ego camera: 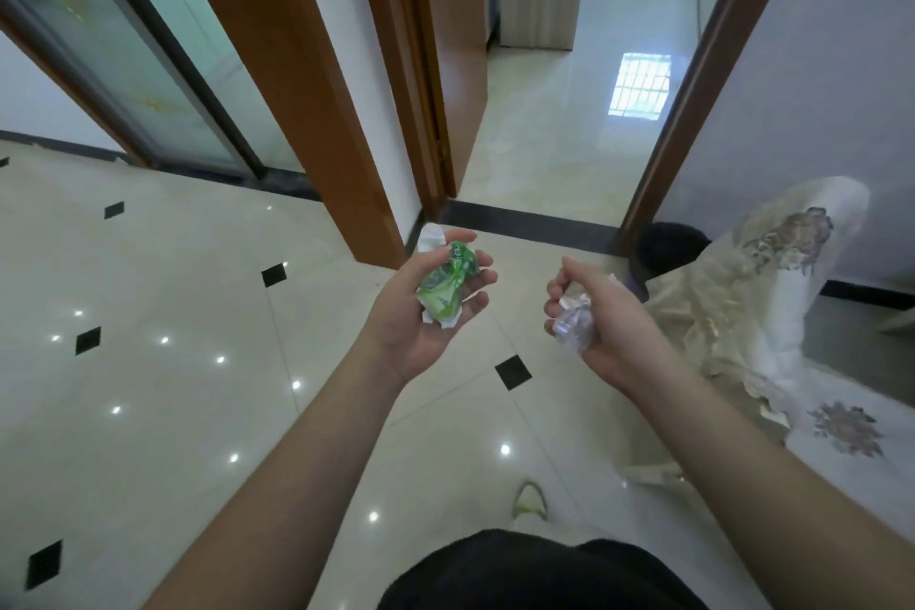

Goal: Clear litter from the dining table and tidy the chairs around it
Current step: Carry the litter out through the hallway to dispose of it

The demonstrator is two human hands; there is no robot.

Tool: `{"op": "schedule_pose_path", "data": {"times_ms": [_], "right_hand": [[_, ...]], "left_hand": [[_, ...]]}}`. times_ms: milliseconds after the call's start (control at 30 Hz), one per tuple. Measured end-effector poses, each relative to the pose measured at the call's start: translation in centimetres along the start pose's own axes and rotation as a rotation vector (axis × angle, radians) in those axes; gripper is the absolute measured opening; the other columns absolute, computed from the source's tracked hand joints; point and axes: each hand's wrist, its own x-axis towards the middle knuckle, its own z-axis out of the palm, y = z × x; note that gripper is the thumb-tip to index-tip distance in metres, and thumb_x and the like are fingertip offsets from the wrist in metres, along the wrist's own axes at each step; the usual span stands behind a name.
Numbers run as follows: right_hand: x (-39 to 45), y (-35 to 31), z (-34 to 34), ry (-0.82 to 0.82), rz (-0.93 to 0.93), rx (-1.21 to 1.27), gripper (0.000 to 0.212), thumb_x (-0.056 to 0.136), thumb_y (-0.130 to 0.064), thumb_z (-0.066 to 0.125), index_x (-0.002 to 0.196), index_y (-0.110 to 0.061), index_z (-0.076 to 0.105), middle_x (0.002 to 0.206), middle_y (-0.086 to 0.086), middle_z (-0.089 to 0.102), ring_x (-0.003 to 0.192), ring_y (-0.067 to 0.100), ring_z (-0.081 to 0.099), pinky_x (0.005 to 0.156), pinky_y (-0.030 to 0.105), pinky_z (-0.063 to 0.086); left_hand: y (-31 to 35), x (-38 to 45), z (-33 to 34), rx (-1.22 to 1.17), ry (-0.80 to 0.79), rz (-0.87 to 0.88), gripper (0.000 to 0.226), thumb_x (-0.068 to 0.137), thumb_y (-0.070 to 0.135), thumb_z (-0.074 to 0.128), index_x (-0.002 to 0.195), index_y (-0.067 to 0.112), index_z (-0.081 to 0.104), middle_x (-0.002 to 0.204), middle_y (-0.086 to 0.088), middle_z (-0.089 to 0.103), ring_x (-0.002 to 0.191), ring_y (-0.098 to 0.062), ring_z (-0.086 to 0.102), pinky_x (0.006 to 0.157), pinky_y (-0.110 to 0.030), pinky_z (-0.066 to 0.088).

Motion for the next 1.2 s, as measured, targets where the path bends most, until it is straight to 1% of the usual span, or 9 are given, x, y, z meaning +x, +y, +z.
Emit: {"op": "schedule_pose_path", "data": {"times_ms": [200, 400, 533, 667, 767, 833, 933, 1067, 1200], "right_hand": [[5.9, -4.3, -0.3, 0.050, -0.013, 0.080, 0.022, 0.092, -0.017, 0.057, 0.072, -0.011, 0.052, 0.066, 0.005, 0.051, 0.053, 0.012, 0.049, 0.050, 0.025, 0.044], [12.3, -7.2, -0.3, 0.081, 0.003, 0.224, 0.023, 0.093, -0.022, 0.057, 0.073, -0.013, 0.052, 0.066, 0.003, 0.050, 0.053, 0.012, 0.046, 0.051, 0.024, 0.038], [17.3, -9.9, 0.8, 0.157, -0.008, 0.222, 0.019, 0.093, -0.023, 0.058, 0.078, -0.012, 0.053, 0.066, 0.004, 0.051, 0.053, 0.012, 0.046, 0.057, 0.026, 0.036], [22.5, -12.9, 2.2, 0.218, -0.049, 0.161, 0.023, 0.093, -0.021, 0.057, 0.073, -0.012, 0.052, 0.064, 0.005, 0.047, 0.050, 0.012, 0.046, 0.055, 0.027, 0.038], [25.8, -15.2, 2.4, 0.247, -0.115, 0.094, 0.027, 0.094, -0.024, 0.055, 0.069, -0.013, 0.052, 0.067, 0.004, 0.048, 0.054, 0.012, 0.048, 0.057, 0.027, 0.042], [27.6, -16.5, 1.9, 0.255, -0.157, 0.122, 0.027, 0.094, -0.025, 0.055, 0.069, -0.014, 0.052, 0.067, 0.003, 0.049, 0.055, 0.013, 0.049, 0.056, 0.028, 0.041], [29.4, -17.8, 0.4, 0.321, -0.183, 0.193, 0.024, 0.093, -0.025, 0.057, 0.072, -0.014, 0.053, 0.067, 0.003, 0.051, 0.054, 0.014, 0.049, 0.053, 0.027, 0.042], [31.0, -19.6, -2.8, 0.399, -0.248, 0.281, 0.023, 0.091, -0.025, 0.058, 0.072, -0.014, 0.053, 0.067, 0.004, 0.051, 0.052, 0.014, 0.049, 0.047, 0.026, 0.042], [32.6, -21.8, -7.1, 0.519, -0.243, 0.268, 0.025, 0.082, -0.033, 0.065, 0.067, -0.015, 0.057, 0.071, 0.004, 0.052, 0.056, 0.013, 0.052, 0.054, 0.026, 0.043]], "left_hand": [[2.8, 7.7, 1.7, -0.003, -0.024, -0.027, 0.022, 0.081, 0.020, 0.055, 0.102, 0.015, 0.063, 0.092, -0.009, 0.066, 0.087, -0.022, 0.065, 0.085, -0.035, 0.048], [5.0, 16.2, 2.3, 0.005, -0.075, -0.060, 0.022, 0.081, 0.020, 0.055, 0.100, 0.014, 0.064, 0.090, -0.009, 0.066, 0.087, -0.022, 0.065, 0.086, -0.036, 0.046], [6.8, 23.0, 2.2, -0.004, -0.133, -0.094, 0.020, 0.084, 0.019, 0.054, 0.100, 0.014, 0.064, 0.091, -0.010, 0.066, 0.087, -0.024, 0.064, 0.086, -0.036, 0.044], [9.4, 29.4, 2.0, -0.026, -0.174, -0.137, 0.018, 0.083, 0.018, 0.055, 0.097, 0.014, 0.066, 0.091, -0.011, 0.065, 0.086, -0.024, 0.065, 0.085, -0.036, 0.045], [11.3, 33.8, 2.6, 0.008, -0.217, -0.177, 0.020, 0.083, 0.018, 0.053, 0.100, 0.014, 0.062, 0.089, -0.010, 0.065, 0.083, -0.023, 0.065, 0.082, -0.034, 0.045], [12.1, 36.9, 3.3, 0.030, -0.259, -0.217, 0.019, 0.083, 0.018, 0.052, 0.099, 0.014, 0.060, 0.087, -0.010, 0.064, 0.080, -0.023, 0.065, 0.078, -0.033, 0.045], [12.2, 41.1, 5.3, 0.060, -0.329, -0.270, 0.019, 0.084, 0.018, 0.051, 0.100, 0.013, 0.060, 0.086, -0.010, 0.064, 0.079, -0.023, 0.064, 0.074, -0.033, 0.046], [10.7, 45.4, 8.8, 0.102, -0.439, -0.359, 0.020, 0.083, 0.018, 0.050, 0.101, 0.013, 0.059, 0.085, -0.009, 0.066, 0.079, -0.022, 0.065, 0.076, -0.033, 0.045], [8.3, 49.6, 12.8, 0.145, -0.474, -0.434, 0.020, 0.082, 0.017, 0.050, 0.100, 0.012, 0.060, 0.084, -0.009, 0.066, 0.077, -0.022, 0.065, 0.077, -0.034, 0.043]]}}
